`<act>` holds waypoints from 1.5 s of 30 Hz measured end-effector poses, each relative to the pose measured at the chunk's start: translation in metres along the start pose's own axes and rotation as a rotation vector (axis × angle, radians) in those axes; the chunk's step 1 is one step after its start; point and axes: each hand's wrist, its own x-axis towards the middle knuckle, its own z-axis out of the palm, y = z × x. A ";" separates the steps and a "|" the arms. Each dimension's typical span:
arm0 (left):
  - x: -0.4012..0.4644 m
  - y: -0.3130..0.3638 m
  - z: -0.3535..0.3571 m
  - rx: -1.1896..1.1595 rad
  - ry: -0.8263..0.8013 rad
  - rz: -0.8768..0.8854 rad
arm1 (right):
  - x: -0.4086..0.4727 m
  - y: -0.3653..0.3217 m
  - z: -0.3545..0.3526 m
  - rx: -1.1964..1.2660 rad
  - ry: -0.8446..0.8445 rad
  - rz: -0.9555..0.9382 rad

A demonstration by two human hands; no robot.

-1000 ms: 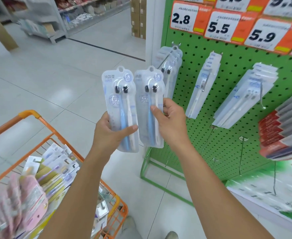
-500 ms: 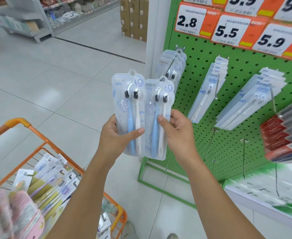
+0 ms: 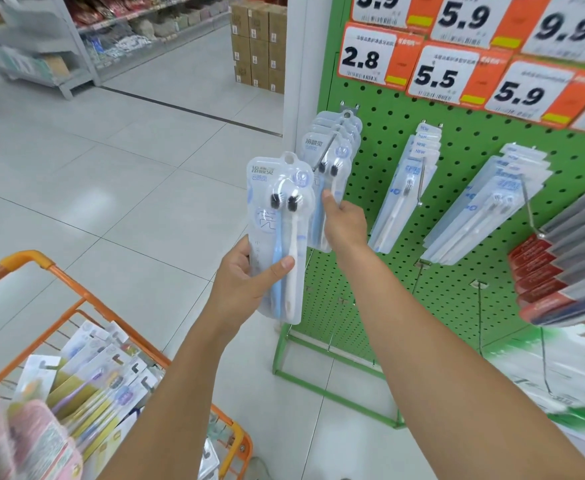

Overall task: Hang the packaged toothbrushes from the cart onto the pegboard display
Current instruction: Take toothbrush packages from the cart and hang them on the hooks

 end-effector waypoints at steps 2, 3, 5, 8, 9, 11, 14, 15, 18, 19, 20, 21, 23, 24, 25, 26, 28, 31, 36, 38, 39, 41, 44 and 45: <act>-0.001 -0.002 0.000 0.018 -0.025 0.003 | -0.007 -0.002 -0.003 -0.041 0.002 0.037; -0.001 -0.002 0.000 0.029 -0.032 0.007 | -0.016 -0.002 -0.005 -0.043 -0.003 0.048; 0.000 -0.003 0.000 0.045 -0.042 0.004 | -0.039 0.001 -0.015 -0.003 0.005 0.033; 0.002 -0.003 0.000 0.072 -0.060 -0.004 | -0.082 -0.001 -0.031 0.209 -0.016 -0.097; 0.003 -0.003 0.001 0.081 -0.060 -0.002 | -0.094 -0.005 -0.034 0.275 -0.094 -0.140; 0.004 -0.004 0.003 0.085 -0.053 0.011 | -0.103 -0.012 -0.038 0.303 -0.219 -0.203; 0.006 -0.006 0.007 0.050 -0.023 0.018 | -0.101 -0.019 -0.036 0.253 -0.295 -0.296; 0.006 -0.006 0.008 0.035 -0.012 0.013 | -0.099 -0.021 -0.034 0.242 -0.305 -0.314; 0.010 -0.009 0.009 -0.008 0.008 -0.011 | -0.097 -0.023 -0.028 0.211 -0.297 -0.329; 0.011 -0.009 0.009 -0.011 0.004 -0.017 | -0.096 -0.023 -0.027 0.210 -0.293 -0.333; 0.012 -0.009 0.008 -0.011 -0.006 -0.023 | -0.097 -0.022 -0.025 0.210 -0.287 -0.334; 0.012 -0.010 0.008 -0.009 -0.019 -0.027 | -0.096 -0.020 -0.025 0.216 -0.283 -0.336; 0.013 -0.011 0.006 0.002 -0.047 -0.031 | -0.096 -0.016 -0.025 0.226 -0.278 -0.329; 0.014 -0.012 0.005 0.010 -0.061 -0.033 | -0.097 -0.014 -0.026 0.226 -0.270 -0.327; 0.014 -0.012 0.005 0.015 -0.073 -0.034 | -0.096 -0.012 -0.027 0.224 -0.262 -0.329; 0.014 -0.013 0.005 0.016 -0.081 -0.033 | -0.096 -0.010 -0.027 0.224 -0.256 -0.329; 0.016 -0.014 0.006 0.012 -0.085 -0.028 | -0.095 -0.008 -0.027 0.229 -0.253 -0.328; 0.018 -0.015 0.007 -0.001 -0.074 -0.024 | -0.092 -0.008 -0.025 0.205 -0.252 -0.346; 0.018 -0.020 -0.001 -0.022 -0.090 -0.035 | -0.093 -0.008 -0.024 0.192 -0.338 -0.367; 0.020 -0.017 -0.003 -0.012 -0.107 -0.029 | -0.094 -0.006 -0.024 0.200 -0.329 -0.386; 0.021 -0.015 -0.003 -0.003 -0.119 -0.022 | -0.094 -0.005 -0.023 0.217 -0.299 -0.386; 0.025 -0.011 0.001 0.024 -0.130 -0.015 | -0.093 -0.006 -0.024 0.257 -0.239 -0.385; 0.030 -0.011 0.006 0.064 -0.138 -0.034 | -0.089 -0.004 -0.028 0.229 -0.207 -0.372; 0.031 -0.013 0.006 0.071 -0.142 -0.046 | -0.088 -0.002 -0.029 0.217 -0.204 -0.366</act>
